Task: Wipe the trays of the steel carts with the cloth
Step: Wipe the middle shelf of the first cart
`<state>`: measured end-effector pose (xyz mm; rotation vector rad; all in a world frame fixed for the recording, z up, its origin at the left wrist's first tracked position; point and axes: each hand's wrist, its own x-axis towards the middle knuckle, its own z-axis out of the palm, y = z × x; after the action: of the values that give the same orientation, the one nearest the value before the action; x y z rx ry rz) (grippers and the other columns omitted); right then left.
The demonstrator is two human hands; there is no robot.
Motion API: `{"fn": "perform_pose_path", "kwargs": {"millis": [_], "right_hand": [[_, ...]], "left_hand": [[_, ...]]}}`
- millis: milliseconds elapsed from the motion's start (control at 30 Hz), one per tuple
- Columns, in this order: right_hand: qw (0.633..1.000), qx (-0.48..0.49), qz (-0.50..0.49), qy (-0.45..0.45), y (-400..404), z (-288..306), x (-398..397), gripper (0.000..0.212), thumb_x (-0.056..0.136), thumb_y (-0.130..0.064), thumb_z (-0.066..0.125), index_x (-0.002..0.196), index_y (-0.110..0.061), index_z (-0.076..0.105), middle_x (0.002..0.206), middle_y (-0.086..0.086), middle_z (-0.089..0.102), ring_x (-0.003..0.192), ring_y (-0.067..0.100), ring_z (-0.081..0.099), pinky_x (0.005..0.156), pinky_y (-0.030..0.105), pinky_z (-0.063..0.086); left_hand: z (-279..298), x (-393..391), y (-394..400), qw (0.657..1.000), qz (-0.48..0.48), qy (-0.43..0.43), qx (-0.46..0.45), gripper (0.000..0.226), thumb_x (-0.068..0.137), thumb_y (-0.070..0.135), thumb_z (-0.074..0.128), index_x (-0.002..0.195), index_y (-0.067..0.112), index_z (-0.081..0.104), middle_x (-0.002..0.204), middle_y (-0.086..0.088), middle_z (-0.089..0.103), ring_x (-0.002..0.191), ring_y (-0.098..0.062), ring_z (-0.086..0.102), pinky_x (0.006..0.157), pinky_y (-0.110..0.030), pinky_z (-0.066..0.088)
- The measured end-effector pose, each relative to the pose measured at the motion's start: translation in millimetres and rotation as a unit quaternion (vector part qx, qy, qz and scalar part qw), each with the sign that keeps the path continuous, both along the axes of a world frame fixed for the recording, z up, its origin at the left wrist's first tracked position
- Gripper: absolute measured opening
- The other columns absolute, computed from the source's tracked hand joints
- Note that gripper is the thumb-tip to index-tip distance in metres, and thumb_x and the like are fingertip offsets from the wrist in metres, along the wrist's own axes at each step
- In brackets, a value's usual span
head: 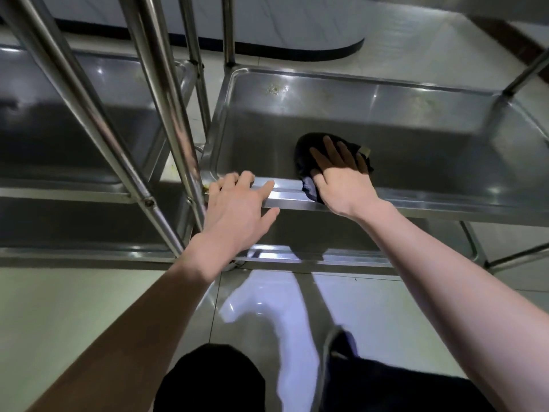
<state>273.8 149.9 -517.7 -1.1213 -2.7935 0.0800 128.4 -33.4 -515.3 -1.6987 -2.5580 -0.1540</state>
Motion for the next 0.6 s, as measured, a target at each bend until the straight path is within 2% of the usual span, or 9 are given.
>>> {"fn": "perform_pose_path", "kwargs": {"millis": [100, 267, 400, 500, 600], "right_hand": [[0.999, -0.035, -0.006, 0.033, -5, -5, 6, 0.05, 0.104, -0.036, 0.034, 0.154, -0.036, 0.03, 0.166, -0.005, 0.016, 0.152, 0.022, 0.011, 0.121, 0.047, 0.012], [0.997, -0.076, 0.003, 0.003, 1, -3, -7, 0.052, 0.103, -0.037, 0.034, 0.153, -0.043, 0.025, 0.167, -0.012, 0.009, 0.153, 0.017, 0.003, 0.122, 0.048, 0.005], [0.994, -0.104, 0.015, 0.003, 2, -5, -32, 0.051, 0.104, -0.04, 0.035, 0.153, -0.046, 0.023, 0.166, -0.015, 0.005, 0.153, 0.014, -0.001, 0.122, 0.047, 0.001], [0.992, -0.118, 0.048, -0.01, 5, -3, -56, 0.053, 0.104, -0.037, 0.034, 0.154, -0.046, 0.021, 0.167, -0.014, 0.001, 0.153, 0.014, -0.004, 0.121, 0.049, 0.0], [0.99, -0.115, 0.08, -0.019, 9, -2, -77, 0.053, 0.103, -0.037, 0.033, 0.154, -0.046, 0.021, 0.167, -0.013, 0.0, 0.153, 0.016, -0.005, 0.12, 0.051, 0.002]], "left_hand": [[-3, -1, -2, 1.0, -0.003, 0.001, 0.01, 0.053, 0.094, 0.062, 0.045, 0.141, 0.037, 0.049, 0.136, -0.003, 0.051, 0.127, -0.032, 0.044, 0.102, -0.048, 0.034], [2, -1, -3, 1.0, 0.012, -0.018, 0.021, 0.061, 0.095, 0.058, 0.045, 0.144, 0.021, 0.048, 0.139, 0.0, 0.053, 0.13, -0.028, 0.045, 0.105, -0.045, 0.035], [4, -7, -8, 1.0, -0.004, -0.015, 0.023, 0.048, 0.096, 0.053, 0.046, 0.137, 0.029, 0.052, 0.141, 0.005, 0.051, 0.132, -0.028, 0.04, 0.11, -0.045, 0.028], [0, -7, -11, 1.0, 0.012, -0.019, 0.005, 0.048, 0.097, 0.051, 0.046, 0.143, 0.034, 0.045, 0.15, -0.006, 0.039, 0.14, -0.038, 0.029, 0.118, -0.049, 0.02], [1, -7, -8, 1.0, 0.013, -0.008, -0.021, 0.054, 0.097, 0.053, 0.043, 0.148, 0.034, 0.039, 0.15, -0.013, 0.035, 0.138, -0.039, 0.031, 0.118, -0.049, 0.023]]}}
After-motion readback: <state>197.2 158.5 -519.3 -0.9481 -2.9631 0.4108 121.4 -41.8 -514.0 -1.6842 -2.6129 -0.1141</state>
